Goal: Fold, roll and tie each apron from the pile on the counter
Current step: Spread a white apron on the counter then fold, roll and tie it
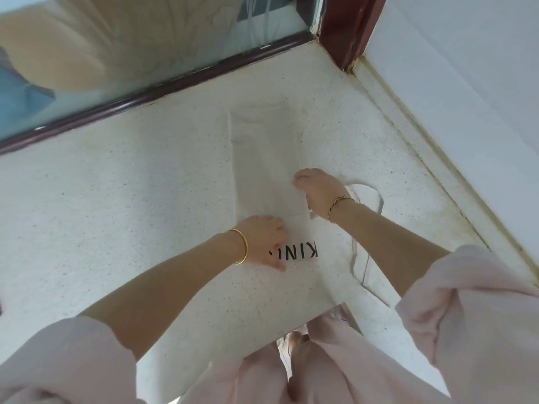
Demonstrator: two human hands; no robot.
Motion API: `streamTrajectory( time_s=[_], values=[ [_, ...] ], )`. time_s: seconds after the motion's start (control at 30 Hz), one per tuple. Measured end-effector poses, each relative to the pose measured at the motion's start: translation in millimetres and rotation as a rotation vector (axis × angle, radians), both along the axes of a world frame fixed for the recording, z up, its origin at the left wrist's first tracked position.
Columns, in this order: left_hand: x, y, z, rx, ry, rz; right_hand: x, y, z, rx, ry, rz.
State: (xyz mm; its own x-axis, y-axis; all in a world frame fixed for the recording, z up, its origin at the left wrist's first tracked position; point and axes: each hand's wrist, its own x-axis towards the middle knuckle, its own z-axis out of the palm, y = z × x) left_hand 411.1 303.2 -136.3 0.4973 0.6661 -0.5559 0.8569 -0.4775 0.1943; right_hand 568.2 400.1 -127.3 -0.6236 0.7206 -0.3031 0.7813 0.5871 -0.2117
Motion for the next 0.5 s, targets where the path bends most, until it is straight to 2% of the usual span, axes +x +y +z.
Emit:
streamTrajectory(
  time_s=[0.1, 0.3, 0.5],
  values=[
    [2, -1, -6, 0.043, 0.096, -0.126, -3, 10, -5, -0.031, -0.107, 0.068],
    [2, 5, 3, -0.007, 0.057, -0.130, 1, 18, 3, -0.118, -0.103, 0.074],
    [-10, 28, 25, -0.235, -0.257, 0.190, 6, 21, -1, -0.116, -0.090, 0.120]
  ],
)
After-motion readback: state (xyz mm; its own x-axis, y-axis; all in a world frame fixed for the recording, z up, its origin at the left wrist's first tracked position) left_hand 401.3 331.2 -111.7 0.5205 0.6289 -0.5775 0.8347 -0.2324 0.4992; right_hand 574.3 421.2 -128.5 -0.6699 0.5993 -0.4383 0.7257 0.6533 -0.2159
